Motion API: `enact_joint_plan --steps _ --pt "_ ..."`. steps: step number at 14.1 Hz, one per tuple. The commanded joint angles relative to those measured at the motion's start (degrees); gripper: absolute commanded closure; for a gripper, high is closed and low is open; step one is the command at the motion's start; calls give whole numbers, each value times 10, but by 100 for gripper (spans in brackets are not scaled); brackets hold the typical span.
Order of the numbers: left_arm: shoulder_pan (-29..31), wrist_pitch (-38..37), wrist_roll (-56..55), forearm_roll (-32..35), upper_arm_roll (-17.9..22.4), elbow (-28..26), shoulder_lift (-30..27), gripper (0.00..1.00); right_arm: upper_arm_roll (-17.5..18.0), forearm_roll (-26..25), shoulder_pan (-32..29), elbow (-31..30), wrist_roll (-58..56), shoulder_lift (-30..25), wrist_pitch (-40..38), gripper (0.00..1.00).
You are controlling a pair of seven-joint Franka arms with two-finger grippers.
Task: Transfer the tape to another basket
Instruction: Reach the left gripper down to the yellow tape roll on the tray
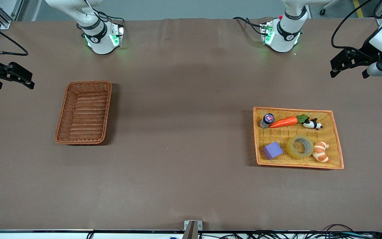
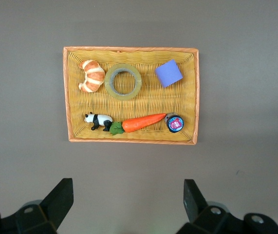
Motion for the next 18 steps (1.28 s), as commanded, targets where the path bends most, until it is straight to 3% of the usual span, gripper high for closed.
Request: enact_joint_plan --steps 1,7,10,14,17,18 --pt "1 0 7 -8 -2 9 3 0 -7 8 7 -4 -6 -3 0 0" --pt "10 37 9 8 3 0 81 0 -7 8 8 -5 -6 -4 0 0" --pt "15 153 -3 39 4 -64 124 0 -6 8 7 -4 -6 -4 1 0" --pt "67 323 -3 39 2 -156 187 0 -6 8 8 -4 -6 -4 2 0" --pt "89 415 -2 39 3 -160 271 1 -6 8 8 -4 -6 -3 2 0" --pt "93 444 -3 39 4 -160 294 5 -6 8 7 -4 -6 -3 2 0"
